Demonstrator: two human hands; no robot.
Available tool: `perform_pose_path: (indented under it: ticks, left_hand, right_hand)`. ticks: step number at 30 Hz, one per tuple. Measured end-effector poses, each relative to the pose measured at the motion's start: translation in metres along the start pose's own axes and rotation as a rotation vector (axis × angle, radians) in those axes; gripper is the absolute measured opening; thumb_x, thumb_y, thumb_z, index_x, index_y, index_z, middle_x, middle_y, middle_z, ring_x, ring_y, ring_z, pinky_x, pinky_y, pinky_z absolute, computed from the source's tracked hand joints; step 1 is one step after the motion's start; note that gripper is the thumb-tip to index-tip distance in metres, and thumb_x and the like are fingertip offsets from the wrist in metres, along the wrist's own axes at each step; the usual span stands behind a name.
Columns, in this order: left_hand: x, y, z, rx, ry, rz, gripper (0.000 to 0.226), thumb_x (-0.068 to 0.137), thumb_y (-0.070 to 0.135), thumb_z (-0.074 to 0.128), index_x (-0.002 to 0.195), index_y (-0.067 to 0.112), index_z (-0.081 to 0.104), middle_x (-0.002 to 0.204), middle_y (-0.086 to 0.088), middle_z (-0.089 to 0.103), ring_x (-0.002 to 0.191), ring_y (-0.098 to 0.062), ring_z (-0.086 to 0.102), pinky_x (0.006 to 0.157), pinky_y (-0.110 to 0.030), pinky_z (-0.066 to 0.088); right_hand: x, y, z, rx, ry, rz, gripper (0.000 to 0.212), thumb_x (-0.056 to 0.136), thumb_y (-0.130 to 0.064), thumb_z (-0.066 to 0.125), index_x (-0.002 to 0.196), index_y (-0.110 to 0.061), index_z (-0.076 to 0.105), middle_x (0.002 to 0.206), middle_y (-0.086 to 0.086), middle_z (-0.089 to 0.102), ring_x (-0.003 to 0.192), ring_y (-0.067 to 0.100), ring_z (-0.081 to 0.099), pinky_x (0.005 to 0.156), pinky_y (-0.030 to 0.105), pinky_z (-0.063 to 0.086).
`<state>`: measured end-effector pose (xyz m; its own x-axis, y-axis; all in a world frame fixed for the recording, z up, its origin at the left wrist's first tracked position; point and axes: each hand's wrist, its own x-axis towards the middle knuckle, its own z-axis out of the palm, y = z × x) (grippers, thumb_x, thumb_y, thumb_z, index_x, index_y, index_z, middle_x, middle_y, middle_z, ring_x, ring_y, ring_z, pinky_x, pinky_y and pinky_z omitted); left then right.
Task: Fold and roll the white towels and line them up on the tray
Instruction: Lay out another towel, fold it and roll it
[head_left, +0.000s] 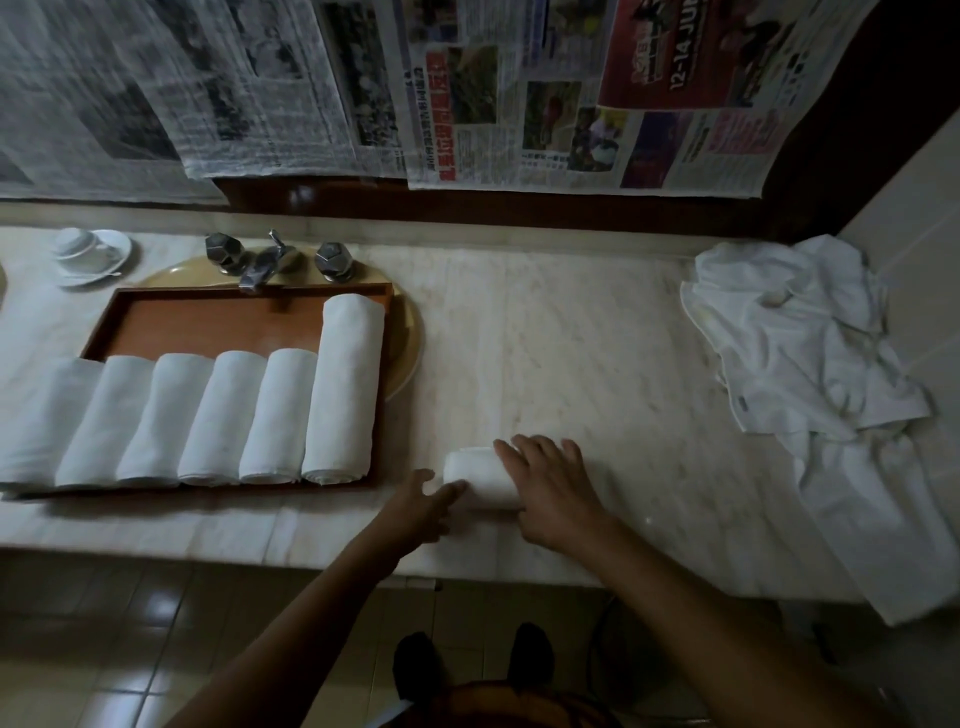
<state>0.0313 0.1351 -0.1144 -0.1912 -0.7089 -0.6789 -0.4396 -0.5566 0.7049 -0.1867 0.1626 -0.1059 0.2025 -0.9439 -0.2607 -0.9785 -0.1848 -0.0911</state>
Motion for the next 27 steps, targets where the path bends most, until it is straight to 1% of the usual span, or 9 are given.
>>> perform_pose_path:
  ticks: [2, 5, 8, 12, 17, 20, 23, 25, 27]
  left_hand:
    - [0.001, 0.003, 0.003, -0.208, -0.061, -0.017, 0.077, 0.088, 0.055, 0.070, 0.146, 0.011, 0.042, 0.119, -0.021, 0.067, 0.102, -0.033, 0.072, 0.092, -0.046, 0.061]
    - [0.000, 0.014, 0.014, -0.474, -0.107, -0.046, 0.063, 0.097, 0.048, 0.065, 0.143, 0.010, 0.042, 0.131, -0.025, 0.059, 0.113, -0.038, 0.068, 0.096, -0.044, 0.059]
    - [0.003, 0.020, 0.022, -0.662, -0.103, -0.062, 0.067, 0.091, 0.049, 0.072, 0.143, 0.015, 0.047, 0.138, -0.023, 0.053, 0.120, -0.040, 0.064, 0.095, -0.046, 0.060]
    - [-0.003, 0.017, 0.030, -0.650, -0.041, -0.008, 0.053, 0.088, 0.049, 0.076, 0.131, 0.024, 0.059, 0.136, -0.011, 0.056, 0.124, -0.034, 0.059, 0.097, -0.053, 0.058]
    - [-0.016, 0.011, 0.029, -0.547, 0.033, 0.034, 0.039, 0.093, 0.041, 0.071, 0.122, 0.017, 0.063, 0.131, -0.016, 0.059, 0.119, -0.034, 0.061, 0.098, -0.054, 0.057]
    - [-0.031, 0.011, 0.021, -0.513, 0.043, 0.114, 0.035, 0.096, 0.033, 0.069, 0.123, 0.012, 0.060, 0.128, -0.018, 0.060, 0.116, -0.035, 0.063, 0.094, -0.053, 0.059]
    - [-0.048, 0.009, 0.013, -0.557, 0.076, 0.175, 0.030, 0.098, 0.028, 0.065, 0.119, 0.007, 0.059, 0.120, -0.013, 0.062, 0.108, -0.028, 0.064, 0.086, -0.041, 0.061]
    - [-0.058, 0.006, 0.010, -0.611, 0.092, 0.215, 0.026, 0.096, 0.029, 0.069, 0.111, 0.010, 0.061, 0.113, -0.010, 0.063, 0.103, -0.023, 0.064, 0.078, -0.038, 0.058]
    - [-0.067, 0.000, 0.009, -0.640, 0.104, 0.233, 0.031, 0.089, 0.033, 0.072, 0.108, 0.011, 0.061, 0.112, -0.009, 0.065, 0.102, -0.023, 0.065, 0.076, -0.037, 0.057]
  right_hand:
    - [0.013, 0.006, -0.007, 0.000, -0.060, 0.001, 0.105, 0.075, -0.031, 0.077, 0.160, -0.025, 0.016, 0.163, 0.008, 0.024, 0.146, 0.031, 0.028, 0.116, 0.053, 0.025]
    - [0.026, 0.011, -0.012, 0.021, -0.122, -0.009, 0.090, 0.075, -0.033, 0.078, 0.149, -0.028, 0.027, 0.142, 0.006, 0.045, 0.126, 0.030, 0.045, 0.102, 0.051, 0.037]
    - [0.026, 0.015, -0.018, 0.061, -0.150, -0.010, 0.078, 0.078, -0.038, 0.076, 0.142, -0.029, 0.033, 0.128, 0.004, 0.052, 0.118, 0.029, 0.051, 0.095, 0.048, 0.038]
    - [0.006, 0.007, -0.021, 0.113, -0.163, -0.039, 0.079, 0.082, -0.036, 0.075, 0.148, -0.029, 0.031, 0.135, 0.003, 0.052, 0.120, 0.027, 0.052, 0.100, 0.048, 0.040]
    - [-0.017, 0.000, -0.014, 0.221, -0.142, -0.090, 0.084, 0.084, -0.049, 0.073, 0.154, -0.032, 0.028, 0.148, -0.001, 0.044, 0.129, 0.024, 0.045, 0.107, 0.046, 0.040]
    - [-0.030, 0.005, -0.023, 0.631, -0.072, 0.006, 0.085, 0.077, -0.073, 0.064, 0.150, -0.036, 0.040, 0.149, -0.010, 0.042, 0.134, 0.014, 0.042, 0.110, 0.041, 0.041]
    - [-0.041, 0.012, -0.027, 1.132, -0.007, 0.362, 0.096, 0.063, -0.088, 0.059, 0.143, -0.035, 0.050, 0.147, -0.008, 0.051, 0.129, 0.013, 0.052, 0.107, 0.038, 0.046]
    - [-0.045, 0.012, -0.026, 1.482, -0.185, 0.561, 0.090, 0.063, -0.086, 0.067, 0.134, -0.031, 0.058, 0.134, -0.001, 0.066, 0.118, 0.022, 0.063, 0.102, 0.049, 0.053]
    - [-0.049, 0.005, -0.028, 1.770, -0.355, 0.588, 0.064, 0.076, -0.065, 0.073, 0.125, -0.025, 0.066, 0.119, 0.007, 0.075, 0.113, 0.032, 0.068, 0.098, 0.056, 0.055]
